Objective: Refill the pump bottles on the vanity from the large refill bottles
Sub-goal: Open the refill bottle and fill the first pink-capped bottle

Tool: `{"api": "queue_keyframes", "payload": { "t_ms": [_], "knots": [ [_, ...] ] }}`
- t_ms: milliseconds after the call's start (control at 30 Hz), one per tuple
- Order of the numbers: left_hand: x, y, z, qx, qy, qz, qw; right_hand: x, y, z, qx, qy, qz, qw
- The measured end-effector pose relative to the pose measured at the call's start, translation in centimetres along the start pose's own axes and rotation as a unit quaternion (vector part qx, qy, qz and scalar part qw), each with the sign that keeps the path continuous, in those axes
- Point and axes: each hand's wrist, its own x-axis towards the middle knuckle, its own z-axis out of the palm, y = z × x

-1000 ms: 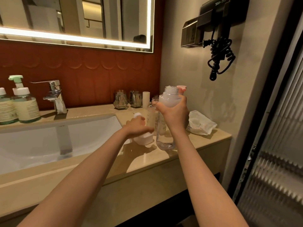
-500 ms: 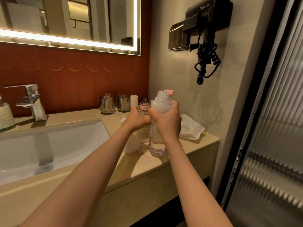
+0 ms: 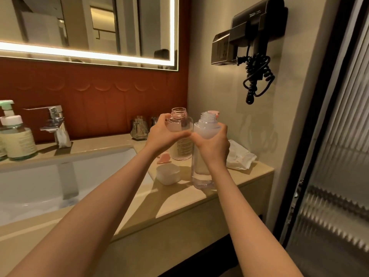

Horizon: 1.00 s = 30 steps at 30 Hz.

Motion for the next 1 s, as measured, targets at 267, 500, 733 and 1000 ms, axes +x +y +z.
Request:
{"api": "queue_keyframes", "payload": {
  "t_ms": [267, 500, 733, 1000],
  "knots": [
    [-4.9, -0.8, -3.9, -0.04, -0.006, -0.001, 0.999, -1.5, -1.0, -0.6, -0.04, -0.011, -0.06, 0.997],
    [-7.9, -2.1, -4.8, 0.004, -0.047, -0.002, 0.999, -2.9, -2.4, -1.1, -0.124, -0.105, -0.125, 0.979],
    [-9.2, -3.5, -4.6, -0.021, -0.045, -0.029, 0.998, -3.6, -3.9, -1.4, -0.235, -0.17, -0.169, 0.942],
    [-9.0, -4.0, -5.0, -0.043, -0.04, -0.064, 0.996, -3.2, -4.6, -0.8, -0.293, -0.192, -0.185, 0.918]
  ]
}}
